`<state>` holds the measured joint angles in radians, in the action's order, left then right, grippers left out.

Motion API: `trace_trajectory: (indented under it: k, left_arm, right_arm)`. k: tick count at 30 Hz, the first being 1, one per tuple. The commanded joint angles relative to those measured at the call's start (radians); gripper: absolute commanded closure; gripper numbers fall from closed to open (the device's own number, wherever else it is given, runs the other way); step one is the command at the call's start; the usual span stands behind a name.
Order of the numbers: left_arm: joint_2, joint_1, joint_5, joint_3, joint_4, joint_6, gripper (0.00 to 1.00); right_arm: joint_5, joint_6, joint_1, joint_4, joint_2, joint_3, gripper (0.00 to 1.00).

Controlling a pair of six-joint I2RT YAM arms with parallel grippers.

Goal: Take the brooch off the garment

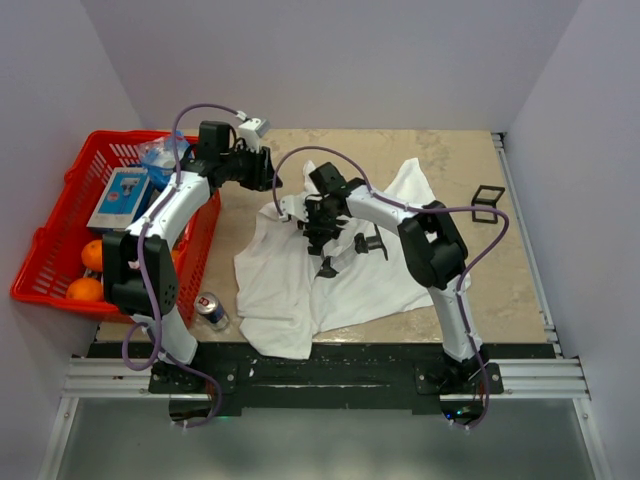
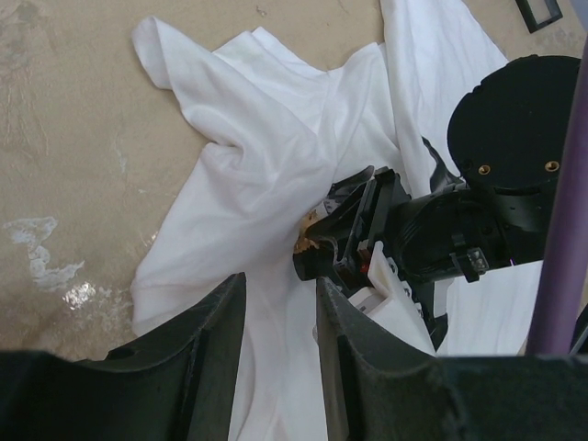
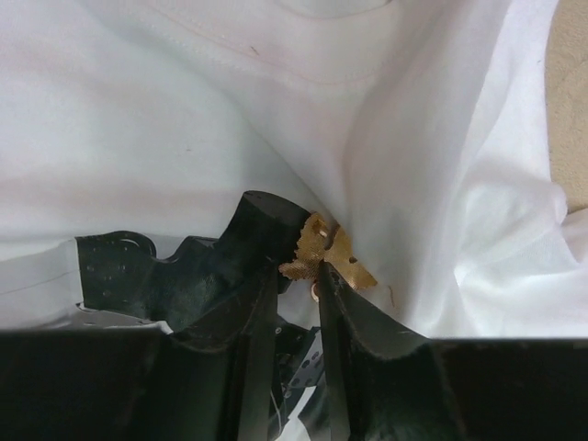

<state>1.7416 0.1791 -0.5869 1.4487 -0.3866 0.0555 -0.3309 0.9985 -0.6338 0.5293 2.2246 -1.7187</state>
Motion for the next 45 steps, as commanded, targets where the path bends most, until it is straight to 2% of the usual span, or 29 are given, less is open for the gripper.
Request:
trace_trajectory:
  k: [1,4,12,17,21,27,35,45]
  left_arm:
    - [0.004,0.002,-0.004,0.026,0.005,-0.02,0.58]
    - [0.009,0.002,-0.008,0.026,0.011,-0.016,0.58]
    - [0.013,0.002,-0.011,0.035,0.012,-0.013,0.58]
    - [0.01,0.002,-0.011,0.026,0.012,-0.013,0.58]
    - [0.013,0.002,-0.013,0.025,0.015,-0.01,0.58]
    - [0.022,0.002,-0.016,0.041,0.011,-0.008,0.58]
    - [0.024,0.002,-0.024,0.038,0.011,-0.005,0.58]
    - [0.021,0.002,-0.018,0.036,0.011,-0.008,0.58]
  right_arm:
    - [0.03,-0.049,0.002,-0.046,-0.02,-0.024,0.75]
    - [0.044,-0.054,0.002,-0.11,-0.043,-0.005,0.75]
    - [0.082,-0.04,0.0,-0.095,-0.008,-0.048,0.82]
    - [0.09,-0.054,-0.001,-0.204,-0.065,0.017,0.79]
    - [0.081,-0.028,-0.001,-0.157,-0.036,-0.027,0.8]
    - [0.076,-0.017,-0.001,-0.293,-0.094,0.053,0.8]
    - [0.047,0.041,-0.006,-0.301,-0.106,0.059,0.8]
    - [0.044,0.118,-0.012,-0.215,-0.054,0.019,0.78]
